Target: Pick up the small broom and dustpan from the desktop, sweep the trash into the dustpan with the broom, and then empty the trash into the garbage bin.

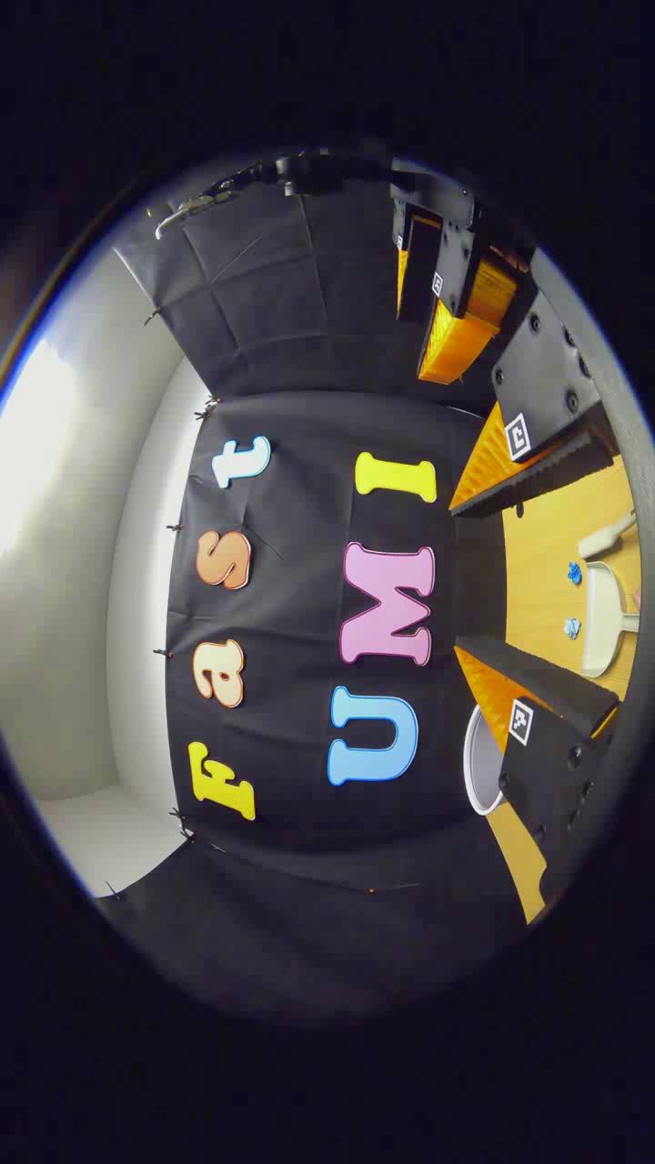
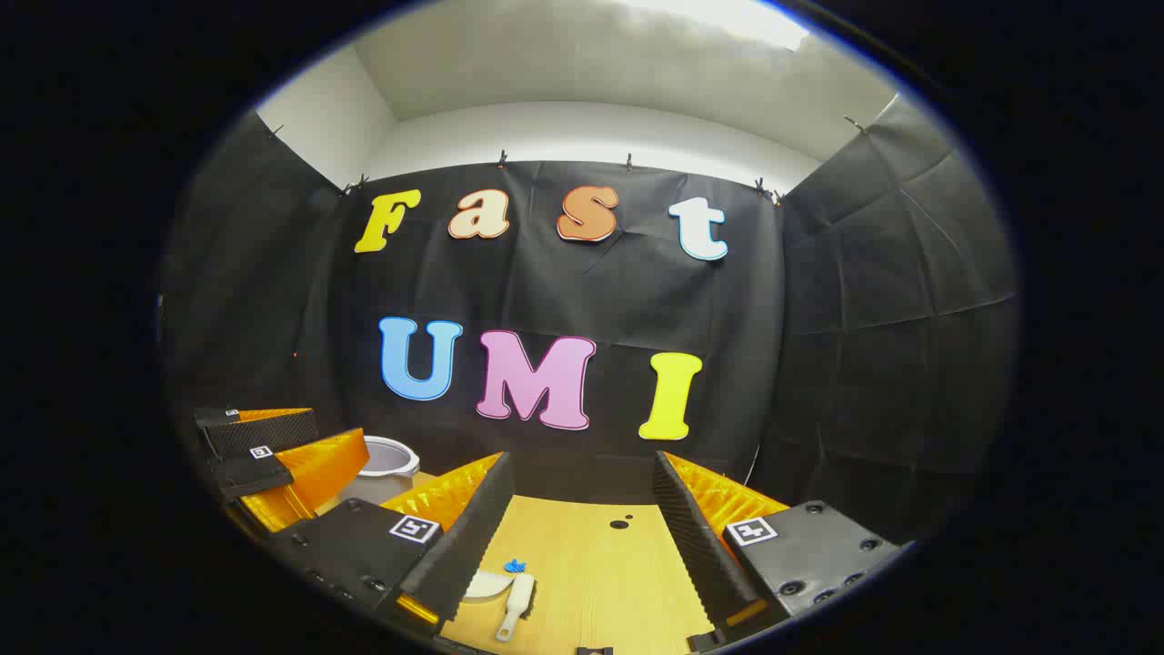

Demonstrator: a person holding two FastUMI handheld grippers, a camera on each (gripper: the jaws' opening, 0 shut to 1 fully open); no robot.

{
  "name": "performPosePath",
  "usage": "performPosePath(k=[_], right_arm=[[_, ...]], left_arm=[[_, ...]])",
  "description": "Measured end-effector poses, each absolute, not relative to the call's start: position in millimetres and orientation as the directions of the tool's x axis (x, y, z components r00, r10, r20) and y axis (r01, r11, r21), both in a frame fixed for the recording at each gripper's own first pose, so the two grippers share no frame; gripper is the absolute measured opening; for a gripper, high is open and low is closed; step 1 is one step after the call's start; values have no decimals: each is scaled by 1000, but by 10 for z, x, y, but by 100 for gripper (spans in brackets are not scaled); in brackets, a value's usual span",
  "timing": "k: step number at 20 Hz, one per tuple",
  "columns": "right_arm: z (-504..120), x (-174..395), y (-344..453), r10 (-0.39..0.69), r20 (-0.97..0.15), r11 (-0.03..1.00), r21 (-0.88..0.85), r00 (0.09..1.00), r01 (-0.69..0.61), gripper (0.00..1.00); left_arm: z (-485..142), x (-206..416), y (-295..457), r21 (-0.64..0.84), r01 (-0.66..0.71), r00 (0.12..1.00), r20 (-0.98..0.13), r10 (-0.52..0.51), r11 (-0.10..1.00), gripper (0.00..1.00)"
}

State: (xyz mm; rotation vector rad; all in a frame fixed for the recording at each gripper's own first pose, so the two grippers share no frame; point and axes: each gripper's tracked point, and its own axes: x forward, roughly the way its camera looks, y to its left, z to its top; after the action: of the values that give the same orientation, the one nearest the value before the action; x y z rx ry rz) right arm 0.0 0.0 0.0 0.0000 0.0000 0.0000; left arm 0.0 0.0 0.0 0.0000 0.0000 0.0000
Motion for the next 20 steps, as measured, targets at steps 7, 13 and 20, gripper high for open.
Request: performPosePath(k=[7, 13, 20], right_arm=[[-37, 73, -23, -11, -9, 1000, 6, 1000, 11, 99], [-70, 105, -55, -17, -13, 1000, -6, 1000, 17, 98], [-65, 133, -117, -32, -11, 999, 12, 999, 32, 98]], left_arm=[[14, 55, 23, -20, 11, 1000, 14, -11, 1000, 77], [-44, 146, -31, -28, 29, 1000, -5, -29, 999, 78], [-18, 200, -88, -4, 46, 999, 0, -46, 999, 77]])
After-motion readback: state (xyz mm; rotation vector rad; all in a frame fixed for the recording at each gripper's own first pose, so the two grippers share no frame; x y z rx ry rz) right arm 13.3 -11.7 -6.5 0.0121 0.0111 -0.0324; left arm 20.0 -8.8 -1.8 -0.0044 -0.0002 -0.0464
